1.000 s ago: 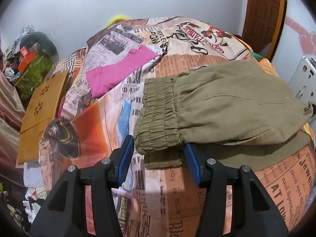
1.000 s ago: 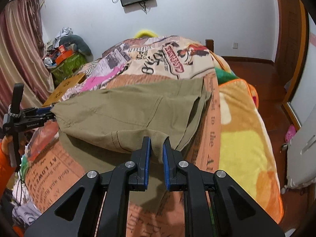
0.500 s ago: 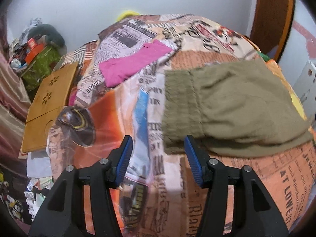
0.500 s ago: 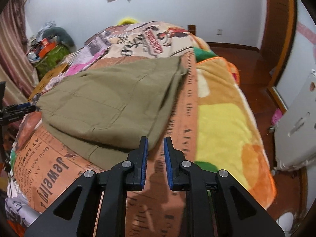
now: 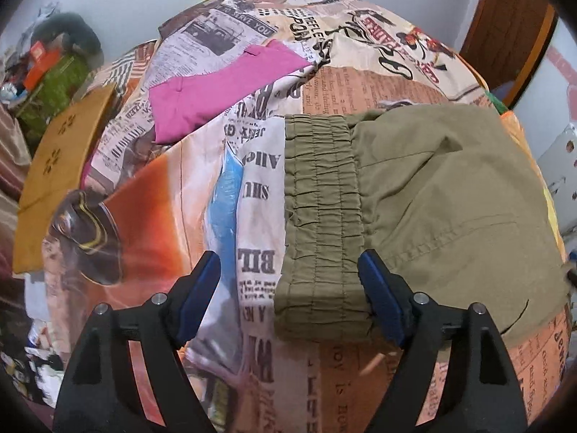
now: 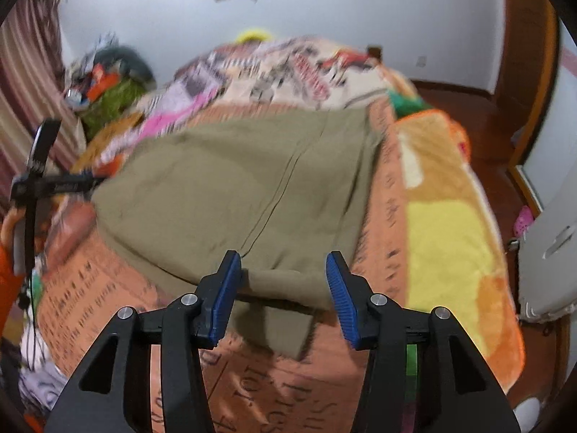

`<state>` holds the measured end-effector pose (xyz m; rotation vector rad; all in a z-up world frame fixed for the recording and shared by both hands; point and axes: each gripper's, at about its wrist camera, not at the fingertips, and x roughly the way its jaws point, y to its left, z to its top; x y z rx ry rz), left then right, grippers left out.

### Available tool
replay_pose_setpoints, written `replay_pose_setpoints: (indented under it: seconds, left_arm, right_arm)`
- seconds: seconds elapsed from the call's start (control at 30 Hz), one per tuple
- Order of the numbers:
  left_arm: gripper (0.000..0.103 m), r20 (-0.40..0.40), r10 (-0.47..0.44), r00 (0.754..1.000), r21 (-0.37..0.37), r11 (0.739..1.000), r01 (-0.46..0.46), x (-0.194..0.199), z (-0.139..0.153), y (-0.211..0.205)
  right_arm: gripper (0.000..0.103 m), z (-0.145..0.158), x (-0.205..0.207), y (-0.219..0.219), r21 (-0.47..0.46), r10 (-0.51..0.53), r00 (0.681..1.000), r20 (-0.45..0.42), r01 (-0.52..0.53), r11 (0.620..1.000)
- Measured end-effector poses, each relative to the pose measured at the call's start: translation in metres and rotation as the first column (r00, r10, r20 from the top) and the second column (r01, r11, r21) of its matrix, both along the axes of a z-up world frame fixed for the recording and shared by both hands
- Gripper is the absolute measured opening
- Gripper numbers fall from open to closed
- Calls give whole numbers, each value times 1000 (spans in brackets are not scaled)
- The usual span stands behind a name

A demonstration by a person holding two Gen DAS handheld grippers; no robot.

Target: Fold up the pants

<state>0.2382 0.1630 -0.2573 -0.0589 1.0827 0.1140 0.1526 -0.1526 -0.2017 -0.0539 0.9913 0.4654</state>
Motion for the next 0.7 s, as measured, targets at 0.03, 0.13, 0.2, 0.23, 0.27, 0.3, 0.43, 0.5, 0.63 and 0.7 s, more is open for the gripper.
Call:
replay_pose_setpoints:
  seconds: [0.03, 0.13, 0.2, 0.23, 0.27, 0.3, 0.43, 0.5, 0.63, 0.7]
  left_arm:
    - [80, 1, 1, 1000, -1, 1000, -1, -1, 0, 0]
    - [80, -2, -7, 1000, 9, 1000, 7, -7, -1, -4]
    - [80, -7, -11, 1000, 5, 1000, 11, -11, -1, -8]
    - [80, -17, -18, 1000, -15, 1000, 18, -13, -2, -9]
    - [80, -28, -28, 999, -39, 999, 27, -16, -4, -11]
    - [80, -45, -33, 998, -51, 998, 31, -19, -8, -14]
    - [80, -28, -7, 1000, -20, 1000, 6, -35, -9, -24]
    - [80, -39, 12, 999, -41, 999, -14, -39, -8, -24]
    - [80, -38, -1, 999, -59, 998, -1, -49, -5, -33]
    - [80, -30, -6, 1000, -50, 999, 5, -53, -2, -41]
  right_arm:
    - [45, -5, 0, 2, -13, 12, 1000, -14, -12, 1000]
    - [45, -12, -1, -2, 1, 23, 999, -22, -23, 1000]
    - [45, -14, 2, -8, 6, 24, 999, -38, -24, 1000]
    - [46, -15, 4, -11, 4, 19, 999, -42, -19, 1000]
    - [47, -18, 6, -15, 6, 19, 999, -50, -19, 1000]
    - [47, -19, 6, -17, 9, 19, 998, -53, -18, 1000]
    - [47, -25, 10, -23, -4, 27, 998, -53, -27, 1000]
    - [47, -25, 11, -24, -42, 29, 999, -37, -31, 999]
    - [47, -30, 21, -30, -78, 30, 999, -34, -33, 996]
    - [47, -31, 25, -31, -95, 24, 999, -33, -28, 995]
